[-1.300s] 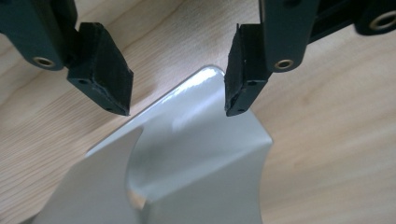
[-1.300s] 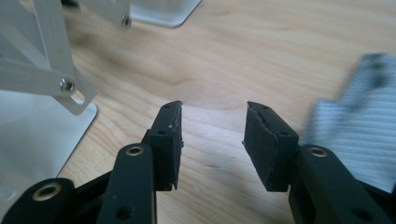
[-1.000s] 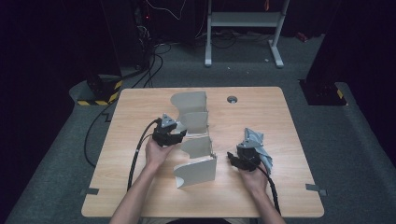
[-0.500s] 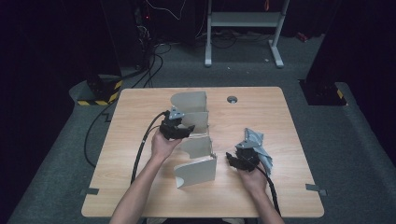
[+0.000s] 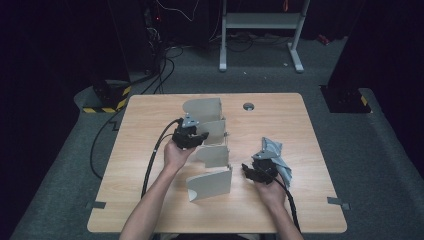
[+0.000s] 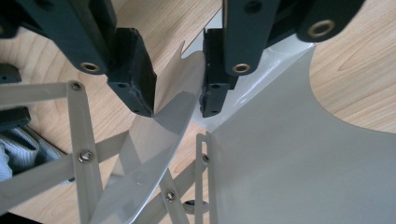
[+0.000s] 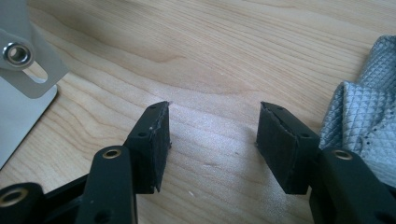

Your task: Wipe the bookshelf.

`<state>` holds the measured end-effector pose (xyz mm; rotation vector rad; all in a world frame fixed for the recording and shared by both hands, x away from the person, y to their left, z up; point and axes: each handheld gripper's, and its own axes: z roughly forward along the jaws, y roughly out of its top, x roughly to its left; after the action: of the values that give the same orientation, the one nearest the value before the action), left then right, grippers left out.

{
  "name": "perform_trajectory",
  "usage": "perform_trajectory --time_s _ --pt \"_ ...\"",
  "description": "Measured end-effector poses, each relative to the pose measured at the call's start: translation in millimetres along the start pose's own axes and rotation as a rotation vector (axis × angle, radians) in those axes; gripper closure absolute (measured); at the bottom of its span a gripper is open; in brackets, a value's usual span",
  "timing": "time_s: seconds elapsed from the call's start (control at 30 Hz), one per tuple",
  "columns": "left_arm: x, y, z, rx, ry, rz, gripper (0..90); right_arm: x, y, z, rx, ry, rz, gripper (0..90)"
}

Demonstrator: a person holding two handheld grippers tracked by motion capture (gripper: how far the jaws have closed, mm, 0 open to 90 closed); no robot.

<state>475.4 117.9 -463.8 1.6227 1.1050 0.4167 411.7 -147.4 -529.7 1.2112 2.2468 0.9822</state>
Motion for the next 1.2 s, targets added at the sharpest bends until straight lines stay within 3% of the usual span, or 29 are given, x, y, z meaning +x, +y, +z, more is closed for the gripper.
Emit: perform_trajectory --time_s 0.17,0.33,0.83,1.2 --pt "0.6 -0.5 -0.2 0.008 -0.014 -0.001 68.7 0.1 0.0 0.0 0.000 0.001 -0.001 44.6" --pt "0.3 -0.1 0.4 0.003 -0.007 0.010 71.5 0.1 0.0 0.0 0.000 0.001 -0.001 44.5" --pt "1.1 3.2 2.6 0.003 -0.007 -0.006 77.0 0.1 -0.1 0.0 0.000 0.001 -0.001 44.3" --pt "5.6 4.7 1.0 -0.008 0.015 -0.017 79.8 0.0 -0.1 -0.1 0.000 0.000 -0.002 44.3"
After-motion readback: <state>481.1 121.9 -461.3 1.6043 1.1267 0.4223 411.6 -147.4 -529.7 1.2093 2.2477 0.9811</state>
